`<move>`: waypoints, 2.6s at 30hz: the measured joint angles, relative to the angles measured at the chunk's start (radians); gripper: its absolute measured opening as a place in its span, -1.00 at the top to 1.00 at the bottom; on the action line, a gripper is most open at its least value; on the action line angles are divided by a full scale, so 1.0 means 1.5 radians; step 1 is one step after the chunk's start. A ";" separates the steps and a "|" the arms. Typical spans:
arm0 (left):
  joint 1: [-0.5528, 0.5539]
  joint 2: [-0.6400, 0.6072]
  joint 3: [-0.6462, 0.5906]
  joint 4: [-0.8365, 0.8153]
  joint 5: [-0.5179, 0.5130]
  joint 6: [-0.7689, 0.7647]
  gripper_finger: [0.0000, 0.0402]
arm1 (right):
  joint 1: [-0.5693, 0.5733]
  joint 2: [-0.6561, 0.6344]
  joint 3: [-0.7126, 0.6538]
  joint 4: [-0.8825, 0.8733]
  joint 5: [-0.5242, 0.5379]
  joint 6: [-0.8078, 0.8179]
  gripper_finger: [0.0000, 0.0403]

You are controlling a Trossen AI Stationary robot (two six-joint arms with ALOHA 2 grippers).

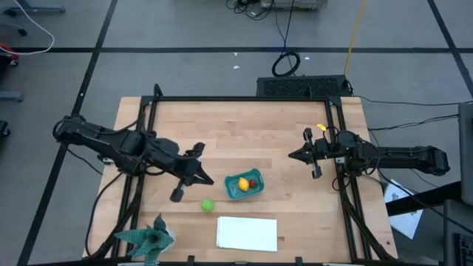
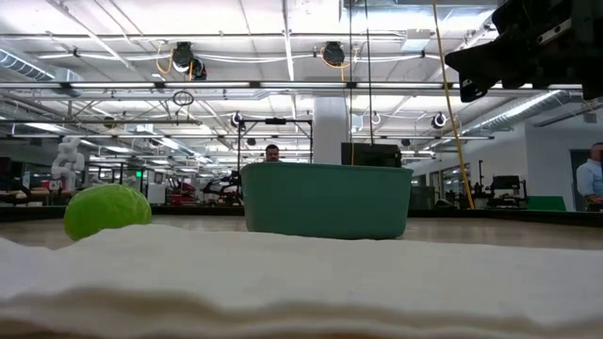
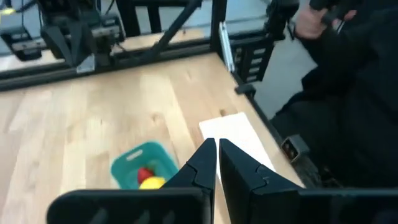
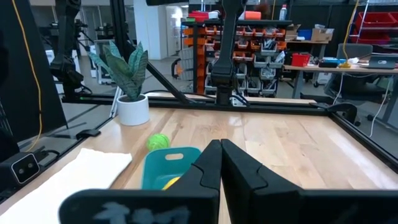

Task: Pick and placing Produce into tupperware
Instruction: Put the cabbage into the green bin

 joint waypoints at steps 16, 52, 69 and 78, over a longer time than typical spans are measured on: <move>0.001 0.069 0.085 -0.131 -0.028 0.006 0.89 | 0.000 0.008 -0.001 0.000 0.000 -0.007 1.00; -0.004 0.264 0.264 -0.450 -0.009 -0.037 0.89 | 0.000 0.009 -0.001 -0.005 0.001 -0.007 1.00; -0.003 0.264 0.263 -0.472 -0.009 -0.073 0.89 | 0.000 0.009 -0.001 -0.005 0.001 -0.007 1.00; -0.003 0.264 0.263 -0.473 -0.009 -0.072 0.89 | 0.000 0.009 -0.001 -0.005 0.001 -0.007 1.00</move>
